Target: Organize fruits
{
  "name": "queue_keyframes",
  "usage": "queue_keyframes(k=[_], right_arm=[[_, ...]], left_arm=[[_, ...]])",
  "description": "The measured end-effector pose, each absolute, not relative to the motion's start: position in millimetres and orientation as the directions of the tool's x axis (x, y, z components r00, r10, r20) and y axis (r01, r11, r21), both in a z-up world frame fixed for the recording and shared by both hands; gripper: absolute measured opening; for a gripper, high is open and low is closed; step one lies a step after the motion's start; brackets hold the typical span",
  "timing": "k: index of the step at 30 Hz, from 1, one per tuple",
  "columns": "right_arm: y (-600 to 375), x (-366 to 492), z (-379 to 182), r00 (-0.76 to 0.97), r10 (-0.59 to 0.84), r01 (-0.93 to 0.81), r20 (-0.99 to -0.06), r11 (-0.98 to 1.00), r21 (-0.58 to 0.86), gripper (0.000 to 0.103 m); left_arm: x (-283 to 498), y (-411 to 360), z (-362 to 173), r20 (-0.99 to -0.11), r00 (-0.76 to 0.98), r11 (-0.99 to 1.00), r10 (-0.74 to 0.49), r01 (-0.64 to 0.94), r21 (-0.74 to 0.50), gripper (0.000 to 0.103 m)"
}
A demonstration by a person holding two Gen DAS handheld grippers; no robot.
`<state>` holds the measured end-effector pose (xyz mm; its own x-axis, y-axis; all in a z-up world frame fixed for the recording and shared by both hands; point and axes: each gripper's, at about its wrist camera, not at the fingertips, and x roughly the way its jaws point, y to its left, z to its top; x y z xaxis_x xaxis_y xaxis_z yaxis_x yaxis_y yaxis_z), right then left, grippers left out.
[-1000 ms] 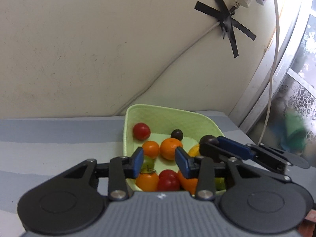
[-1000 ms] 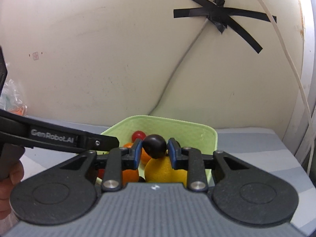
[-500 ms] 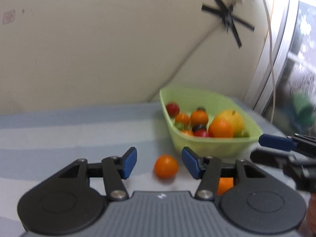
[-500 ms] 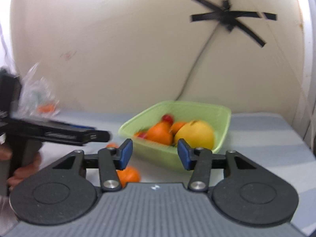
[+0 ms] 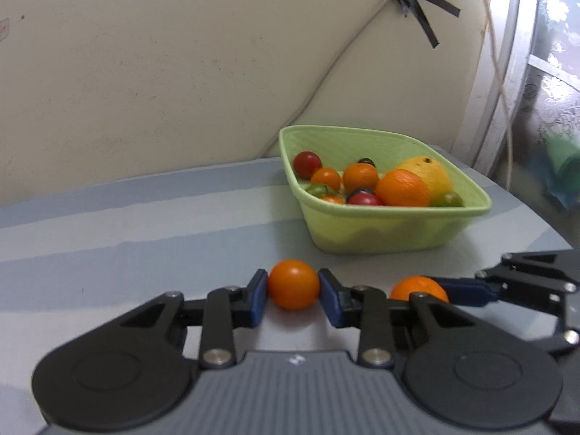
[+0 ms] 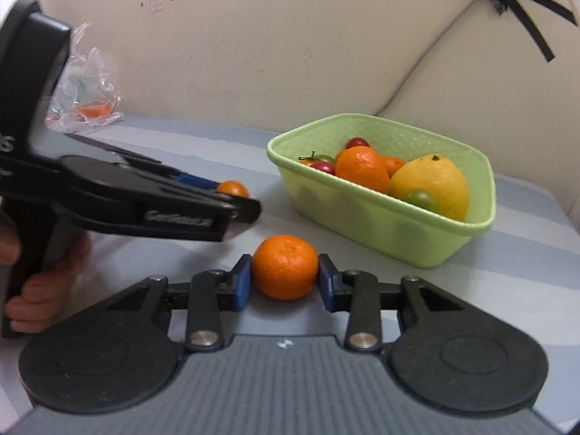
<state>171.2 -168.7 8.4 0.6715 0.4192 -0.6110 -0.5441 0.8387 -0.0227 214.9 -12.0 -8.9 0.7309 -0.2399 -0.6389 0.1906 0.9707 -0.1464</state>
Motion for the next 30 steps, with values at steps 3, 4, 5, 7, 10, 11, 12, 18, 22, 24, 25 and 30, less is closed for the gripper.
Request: queue_keyframes(k=[3, 4, 5, 7, 10, 11, 12, 18, 22, 24, 25, 30], right_arm=[[-172, 155, 10, 0.669, 0.429, -0.550, -0.607, 0.835, -0.016, 0.040], [-174, 150, 11, 0.666, 0.437, -0.555, -0.604, 0.832, -0.010, 0.040], [-176, 144, 10, 0.664, 0.443, -0.558, -0.602, 0.830, -0.005, 0.040], [-183, 127, 9, 0.659, 0.449, -0.560, -0.603, 0.828, 0.005, 0.040], [-191, 104, 7, 0.656, 0.460, -0.556, -0.598, 0.831, 0.029, 0.040], [-192, 99, 6, 0.659, 0.462, -0.552, -0.593, 0.833, 0.035, 0.040], [-193, 91, 5, 0.665, 0.461, -0.548, -0.587, 0.836, 0.036, 0.040], [-182, 77, 0, 0.715, 0.414, -0.526, -0.563, 0.849, -0.044, 0.042], [-178, 74, -2, 0.734, 0.397, -0.528, -0.551, 0.844, -0.094, 0.042], [-179, 75, -2, 0.735, 0.394, -0.525, -0.552, 0.846, -0.095, 0.042], [-179, 75, -2, 0.737, 0.392, -0.523, -0.551, 0.846, -0.098, 0.042], [-176, 69, -3, 0.751, 0.373, -0.512, -0.545, 0.850, -0.125, 0.044]], left_arm=[[187, -11, -4, -0.629, 0.734, 0.966, -0.257, 0.200, -0.162, 0.030], [177, -12, -3, -0.626, 0.733, 0.964, -0.265, 0.204, -0.170, 0.030], [167, -12, -2, -0.625, 0.731, 0.962, -0.272, 0.206, -0.177, 0.031], [149, -13, -3, -0.626, 0.725, 0.958, -0.287, 0.206, -0.201, 0.031], [122, -15, -5, -0.623, 0.717, 0.950, -0.311, 0.209, -0.233, 0.031], [113, -18, -4, -0.620, 0.721, 0.950, -0.311, 0.213, -0.229, 0.031], [107, -20, -4, -0.617, 0.721, 0.948, -0.316, 0.220, -0.229, 0.031], [93, -28, -9, -0.586, 0.744, 0.946, -0.322, 0.236, -0.221, 0.031], [91, -31, -9, -0.584, 0.751, 0.951, -0.308, 0.237, -0.198, 0.031], [92, -32, -10, -0.585, 0.752, 0.952, -0.305, 0.234, -0.195, 0.031], [91, -31, -10, -0.585, 0.752, 0.953, -0.304, 0.234, -0.194, 0.031], [90, -34, -10, -0.586, 0.757, 0.957, -0.290, 0.231, -0.175, 0.032]])
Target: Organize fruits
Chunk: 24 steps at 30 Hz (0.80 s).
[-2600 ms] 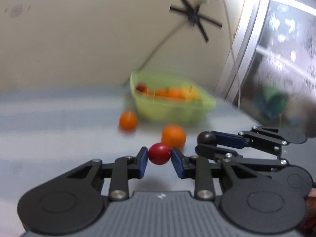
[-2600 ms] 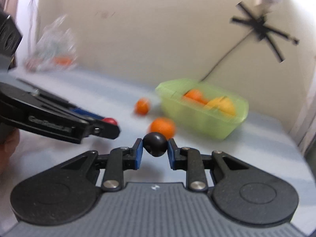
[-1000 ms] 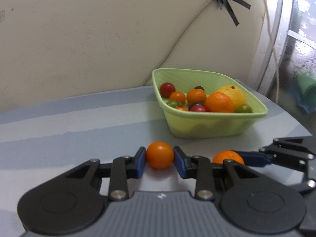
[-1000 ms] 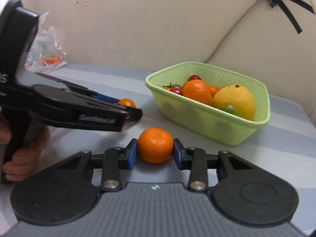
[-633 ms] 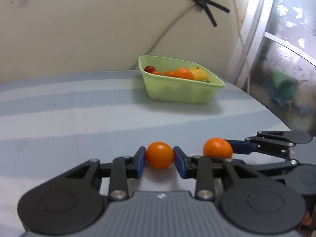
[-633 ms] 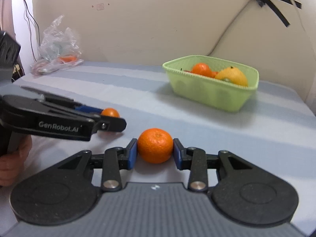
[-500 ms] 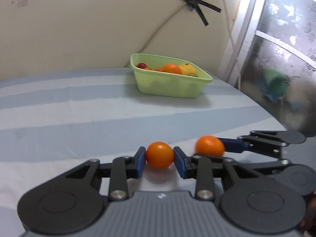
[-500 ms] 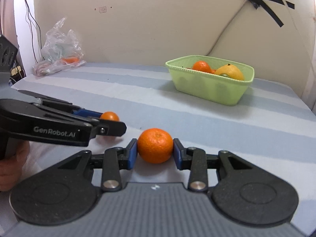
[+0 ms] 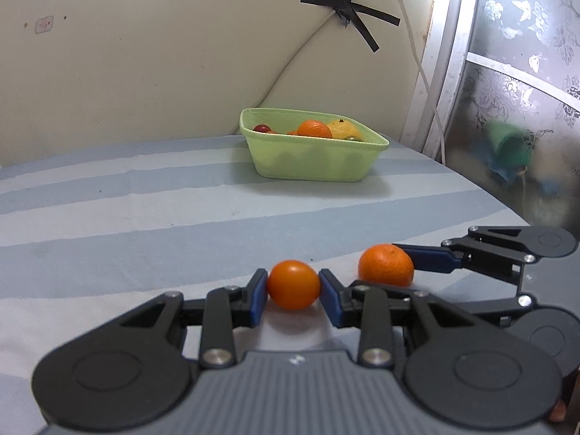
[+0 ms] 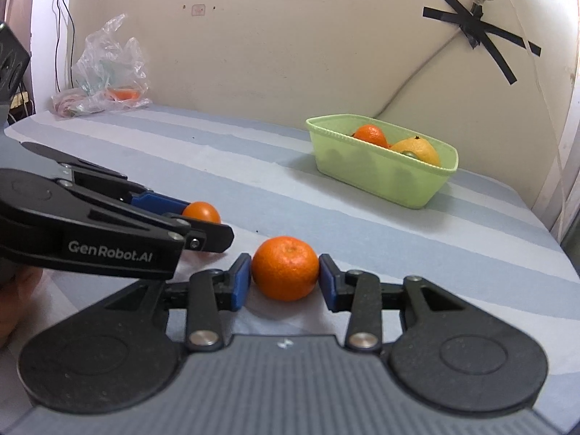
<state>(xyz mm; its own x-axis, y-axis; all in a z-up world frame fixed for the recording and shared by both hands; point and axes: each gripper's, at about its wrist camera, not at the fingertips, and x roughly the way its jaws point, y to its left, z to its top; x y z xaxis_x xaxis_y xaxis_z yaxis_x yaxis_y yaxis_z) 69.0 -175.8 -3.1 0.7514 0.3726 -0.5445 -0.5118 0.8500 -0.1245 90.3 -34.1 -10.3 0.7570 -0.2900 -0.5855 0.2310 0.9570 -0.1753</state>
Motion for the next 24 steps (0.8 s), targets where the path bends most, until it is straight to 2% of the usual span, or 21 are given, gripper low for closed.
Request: queue_keyframes(k=[9, 24], right_arm=[[-173.0, 59.0, -4.3, 0.785, 0.324, -0.475, -0.529, 0.862, -0.178, 0.046], [-176.8, 60.1, -3.6, 0.772, 0.340, -0.478, -0.537, 0.868, -0.137, 0.045]], left_arm=[[90.7, -30.7, -12.1, -0.575, 0.761, 0.954, -0.300, 0.235, -0.186, 0.032], [90.5, -30.7, -13.2, -0.574, 0.763, 0.955, -0.297, 0.235, -0.181, 0.032]])
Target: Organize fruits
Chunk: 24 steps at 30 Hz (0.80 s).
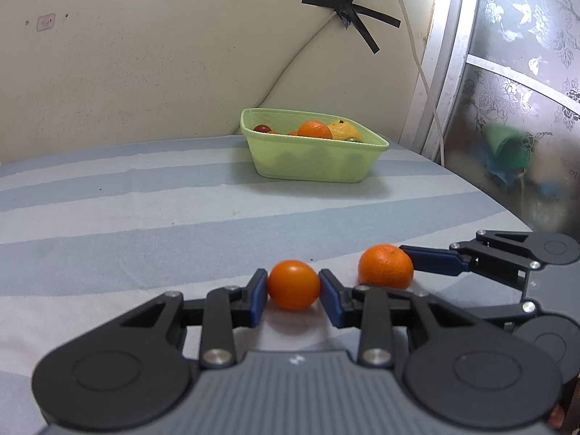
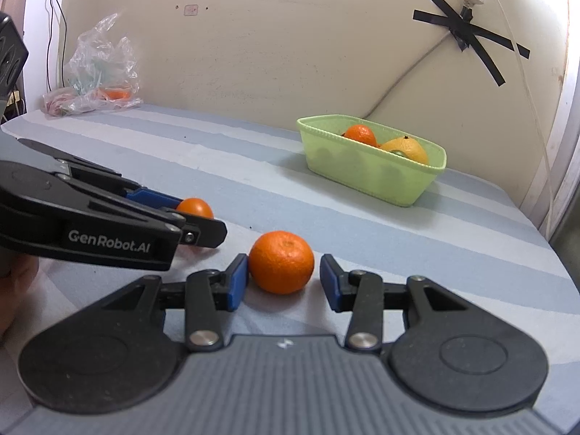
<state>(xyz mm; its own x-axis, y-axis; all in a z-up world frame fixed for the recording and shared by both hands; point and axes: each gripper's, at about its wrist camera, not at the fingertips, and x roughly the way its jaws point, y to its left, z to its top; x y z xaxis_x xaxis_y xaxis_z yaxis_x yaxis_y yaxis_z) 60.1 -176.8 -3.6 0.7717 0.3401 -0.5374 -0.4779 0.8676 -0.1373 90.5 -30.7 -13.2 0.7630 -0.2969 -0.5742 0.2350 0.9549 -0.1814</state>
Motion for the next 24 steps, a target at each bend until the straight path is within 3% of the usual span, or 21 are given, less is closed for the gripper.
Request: queue_keyframes(k=[13, 18, 24], right_arm=[[-173, 56, -4, 0.791, 0.321, -0.467, -0.521, 0.866, -0.177, 0.040], [-187, 67, 5, 0.782, 0.354, -0.458, -0.513, 0.885, -0.088, 0.040], [-204, 121, 44, 0.842, 0.341, -0.388, -0.418, 0.921, -0.032, 0.040]], left_arm=[[93, -26, -13, -0.569, 0.757, 0.947, -0.321, 0.238, -0.217, 0.031], [109, -19, -3, -0.559, 0.739, 0.924, -0.376, 0.257, -0.282, 0.031], [168, -15, 44, -0.498, 0.775, 0.914, -0.390, 0.261, -0.310, 0.031]])
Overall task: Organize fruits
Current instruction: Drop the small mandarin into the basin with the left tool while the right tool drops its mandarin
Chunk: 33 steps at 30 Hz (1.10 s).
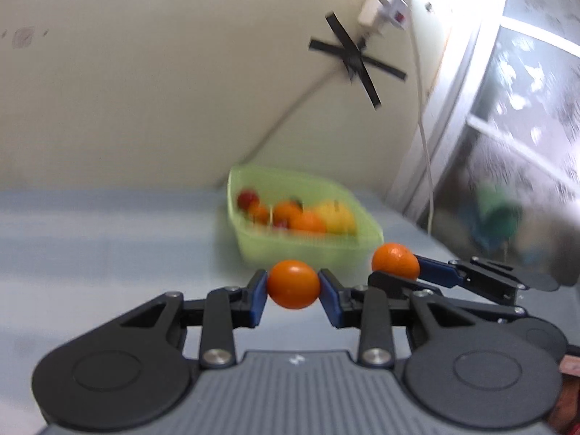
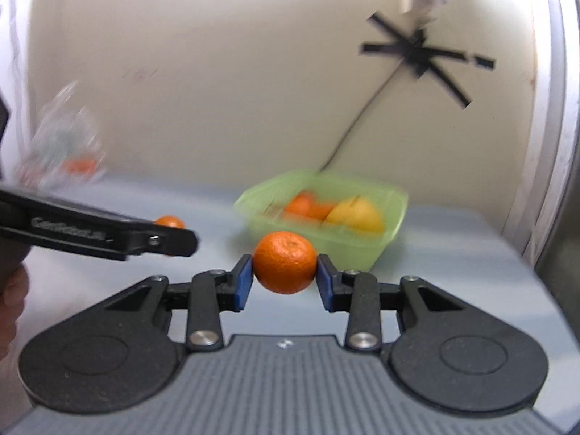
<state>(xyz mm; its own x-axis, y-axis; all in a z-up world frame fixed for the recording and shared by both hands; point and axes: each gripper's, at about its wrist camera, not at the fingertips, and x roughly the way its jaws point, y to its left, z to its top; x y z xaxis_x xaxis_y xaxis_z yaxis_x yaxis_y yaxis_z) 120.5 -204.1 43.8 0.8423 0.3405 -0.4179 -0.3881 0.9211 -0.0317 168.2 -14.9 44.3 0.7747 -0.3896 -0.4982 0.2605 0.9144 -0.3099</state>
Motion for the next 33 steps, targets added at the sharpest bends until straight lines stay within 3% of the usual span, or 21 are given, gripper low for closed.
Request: queue_keyframes(k=[7, 17, 25, 29, 33], right_arm=[[-209, 218, 47, 0.826, 0.346, -0.339, -0.445, 0.935, 0.098, 0.040], [-192, 239, 31, 0.842, 0.355, -0.374, -0.405, 0.927, 0.036, 0.046], [-224, 204, 57, 0.868, 0.365, -0.321, -0.337, 0.930, 0.181, 0.046], [-233, 161, 51, 0.854, 0.374, -0.300, -0.361, 0.922, 0.245, 0.047], [-234, 115, 37, 0.851, 0.364, -0.268, -0.379, 0.921, 0.283, 0.055]], left_arm=[[264, -18, 43, -0.552, 0.720, 0.891, -0.421, 0.212, -0.403, 0.031], [302, -25, 21, -0.580, 0.692, 0.884, -0.430, 0.192, -0.426, 0.038], [253, -3, 53, -0.506, 0.765, 0.886, -0.398, 0.179, -0.427, 0.038], [202, -9, 61, -0.509, 0.804, 0.932, -0.309, 0.149, -0.330, 0.038], [151, -30, 52, -0.532, 0.819, 0.970, -0.216, 0.117, -0.214, 0.048]])
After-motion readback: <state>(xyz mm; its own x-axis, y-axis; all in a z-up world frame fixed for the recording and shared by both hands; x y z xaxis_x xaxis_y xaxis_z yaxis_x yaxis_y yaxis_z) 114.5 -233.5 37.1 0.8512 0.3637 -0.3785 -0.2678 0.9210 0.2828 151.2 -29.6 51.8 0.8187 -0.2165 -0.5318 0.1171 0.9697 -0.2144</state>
